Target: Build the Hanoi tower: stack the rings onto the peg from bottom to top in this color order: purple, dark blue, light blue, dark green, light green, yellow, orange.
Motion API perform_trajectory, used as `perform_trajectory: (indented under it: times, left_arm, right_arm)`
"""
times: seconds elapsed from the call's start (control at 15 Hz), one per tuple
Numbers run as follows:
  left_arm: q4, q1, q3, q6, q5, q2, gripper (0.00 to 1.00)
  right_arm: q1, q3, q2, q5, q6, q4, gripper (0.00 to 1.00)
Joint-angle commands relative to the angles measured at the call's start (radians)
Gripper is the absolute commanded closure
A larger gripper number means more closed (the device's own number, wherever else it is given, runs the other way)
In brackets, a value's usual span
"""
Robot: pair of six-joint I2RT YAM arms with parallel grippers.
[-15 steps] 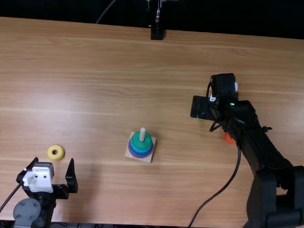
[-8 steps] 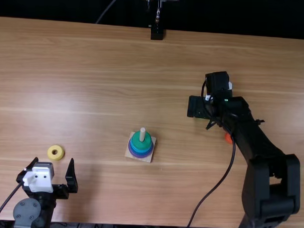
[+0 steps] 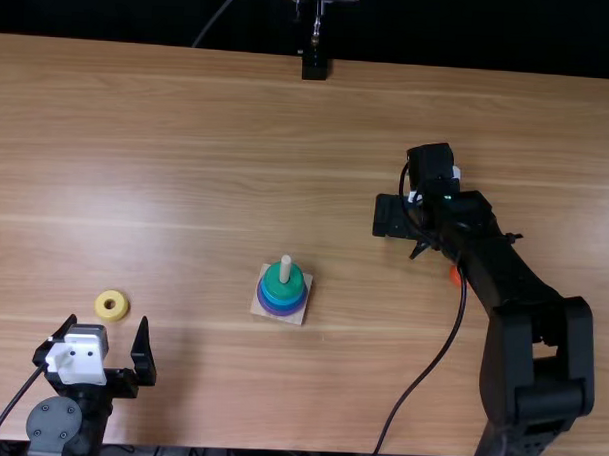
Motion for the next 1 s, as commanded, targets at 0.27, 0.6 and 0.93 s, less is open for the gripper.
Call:
perform_trajectory:
  times: [0.27,0.6,0.93]
  left_arm:
    - [-0.081,-0.011,-0.105,0.016,0.003,-0.017,0.00]
    - [-0.079,-0.011,-0.105,0.014,0.003,-0.017,0.00]
    - [-0.079,-0.011,-0.105,0.016,0.003,-0.017,0.00]
  right_arm:
    - [0.032,0.044,0.049,0.010,0.016,-0.026,0.00]
    - [0.032,0.047,0.052,0.010,0.019,-0.026,0.93]
    - [0.035,0.069,0.006,0.010,0.012,-0.084,1.00]
